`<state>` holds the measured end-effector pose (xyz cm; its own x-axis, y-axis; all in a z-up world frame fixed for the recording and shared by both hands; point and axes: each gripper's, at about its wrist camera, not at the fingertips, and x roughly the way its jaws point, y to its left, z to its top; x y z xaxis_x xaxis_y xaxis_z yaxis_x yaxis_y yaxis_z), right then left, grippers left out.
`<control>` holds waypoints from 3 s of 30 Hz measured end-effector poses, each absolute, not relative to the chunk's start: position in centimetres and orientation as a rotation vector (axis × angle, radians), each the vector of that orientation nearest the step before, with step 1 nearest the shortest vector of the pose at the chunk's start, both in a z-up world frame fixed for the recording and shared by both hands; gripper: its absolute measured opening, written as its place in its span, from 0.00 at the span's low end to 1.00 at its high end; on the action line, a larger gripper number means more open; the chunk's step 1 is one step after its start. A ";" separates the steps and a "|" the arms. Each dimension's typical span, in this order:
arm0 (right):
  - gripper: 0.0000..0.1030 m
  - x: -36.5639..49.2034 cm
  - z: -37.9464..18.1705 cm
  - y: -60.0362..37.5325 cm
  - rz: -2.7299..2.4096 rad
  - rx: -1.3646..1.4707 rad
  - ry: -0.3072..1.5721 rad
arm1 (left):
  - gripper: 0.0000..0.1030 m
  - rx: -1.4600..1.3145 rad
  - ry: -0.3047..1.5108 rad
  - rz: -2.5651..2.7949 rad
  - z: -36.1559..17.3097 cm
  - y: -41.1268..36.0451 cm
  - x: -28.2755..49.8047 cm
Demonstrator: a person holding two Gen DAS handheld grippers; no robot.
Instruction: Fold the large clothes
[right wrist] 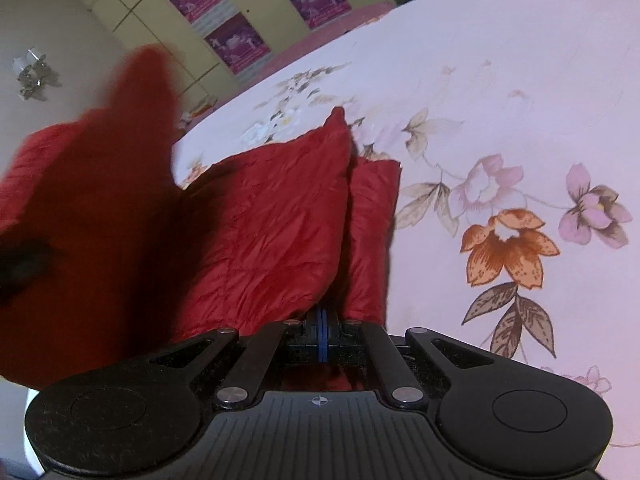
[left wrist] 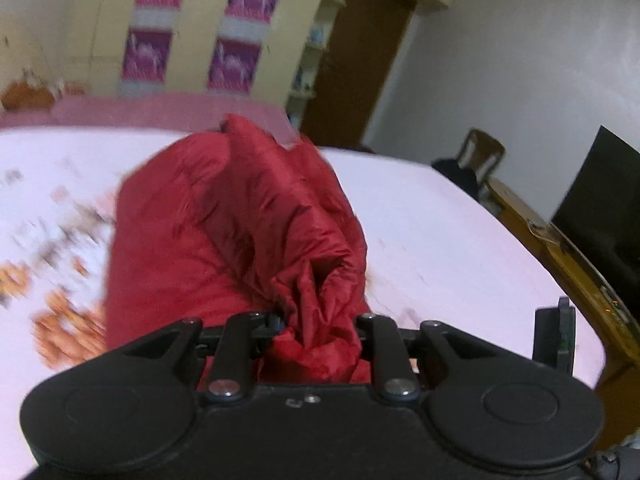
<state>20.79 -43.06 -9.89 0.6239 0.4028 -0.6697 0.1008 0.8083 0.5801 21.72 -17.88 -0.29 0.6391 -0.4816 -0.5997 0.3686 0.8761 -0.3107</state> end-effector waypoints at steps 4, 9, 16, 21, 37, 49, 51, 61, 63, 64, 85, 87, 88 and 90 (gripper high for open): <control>0.00 20.7 -10.6 -44.1 0.215 0.680 0.915 | 0.38 -0.205 0.844 -0.565 -3.5 -19.9 22.7; 0.00 20.5 -10.8 -46.6 0.227 0.788 0.929 | 0.71 -0.490 0.904 -0.723 -4.1 -17.3 22.6; 0.89 20.1 -6.3 -50.0 0.185 0.783 0.709 | 0.55 -0.488 0.698 -0.454 -2.6 -7.0 23.8; 0.89 23.7 -4.3 -48.0 0.318 0.725 0.694 | 0.36 -0.502 0.726 -0.399 -5.7 -4.5 27.0; 0.29 27.7 -8.1 -48.0 0.401 0.794 0.843 | 0.32 -0.492 0.810 -0.503 -8.1 -10.2 28.8; 0.28 26.7 -12.4 -50.3 0.329 0.877 0.852 | 0.28 -0.288 0.880 -0.464 -10.0 -14.9 30.4; 0.29 26.6 -11.0 -50.0 0.310 0.819 0.861 | 0.28 -0.277 0.886 -0.466 -9.1 -14.8 30.1; 0.47 19.1 -0.9 -45.9 0.513 0.435 0.733 | 0.30 -0.230 0.788 -0.463 -5.4 -11.7 21.4; 0.40 17.8 -0.9 -44.7 0.577 0.395 0.751 | 0.30 -0.235 0.789 -0.461 -5.7 -11.7 20.0; 0.39 17.4 -1.1 -44.2 0.588 0.366 0.760 | 0.30 -0.233 0.792 -0.460 -5.9 -11.9 19.6; 0.23 23.3 -2.4 -46.0 0.371 0.309 0.681 | 0.32 -0.268 0.713 -0.442 -5.5 -10.6 23.8; 0.22 25.1 -2.8 -46.1 0.360 0.313 0.698 | 0.32 -0.266 0.713 -0.446 -5.6 -10.6 26.0; 0.22 25.7 -3.1 -45.9 0.356 0.299 0.705 | 0.32 -0.260 0.726 -0.450 -6.0 -10.8 27.0; 0.22 26.7 -4.4 -45.6 0.330 0.269 0.741 | 0.32 -0.240 0.764 -0.445 -7.4 -11.1 28.9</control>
<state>26.75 -45.63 -4.36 0.6902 0.3853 -0.6125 -0.1979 0.9147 0.3525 28.87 -11.14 -7.36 0.6358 -0.4705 -0.6118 0.2996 0.8810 -0.3661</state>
